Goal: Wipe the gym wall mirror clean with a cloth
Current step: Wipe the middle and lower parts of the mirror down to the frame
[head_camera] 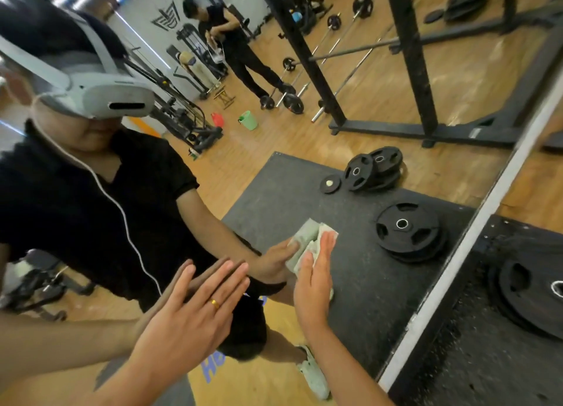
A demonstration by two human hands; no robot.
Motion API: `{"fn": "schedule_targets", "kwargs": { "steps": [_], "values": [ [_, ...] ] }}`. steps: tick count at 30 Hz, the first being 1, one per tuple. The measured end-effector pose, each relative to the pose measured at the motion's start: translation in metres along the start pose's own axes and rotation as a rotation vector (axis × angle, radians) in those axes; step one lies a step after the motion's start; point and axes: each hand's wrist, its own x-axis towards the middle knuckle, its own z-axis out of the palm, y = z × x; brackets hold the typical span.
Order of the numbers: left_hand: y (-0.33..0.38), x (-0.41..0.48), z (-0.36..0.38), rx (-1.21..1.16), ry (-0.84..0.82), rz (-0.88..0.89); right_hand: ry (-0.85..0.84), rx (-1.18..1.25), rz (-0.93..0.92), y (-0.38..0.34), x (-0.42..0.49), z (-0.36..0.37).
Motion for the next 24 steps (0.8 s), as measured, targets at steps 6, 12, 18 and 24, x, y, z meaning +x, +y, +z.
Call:
{"fn": "schedule_targets", "kwargs": {
  "steps": [6, 12, 18, 24],
  "values": [
    [-0.007, 0.004, 0.001, 0.005, -0.035, -0.006, -0.143, -0.249, -0.170, 0.063, 0.011, -0.033],
    [-0.008, 0.004, -0.004, 0.009, -0.007, -0.031, 0.070, -0.032, 0.293, 0.064, 0.020, -0.028],
    [-0.007, 0.004, -0.004, 0.053, 0.052, -0.026, -0.159, 0.029, -0.244, -0.039, -0.003, 0.007],
    [-0.004, 0.003, 0.000, 0.053, 0.107, -0.034, -0.185, -0.261, -0.431, 0.020, 0.018, -0.005]
  ]
}}
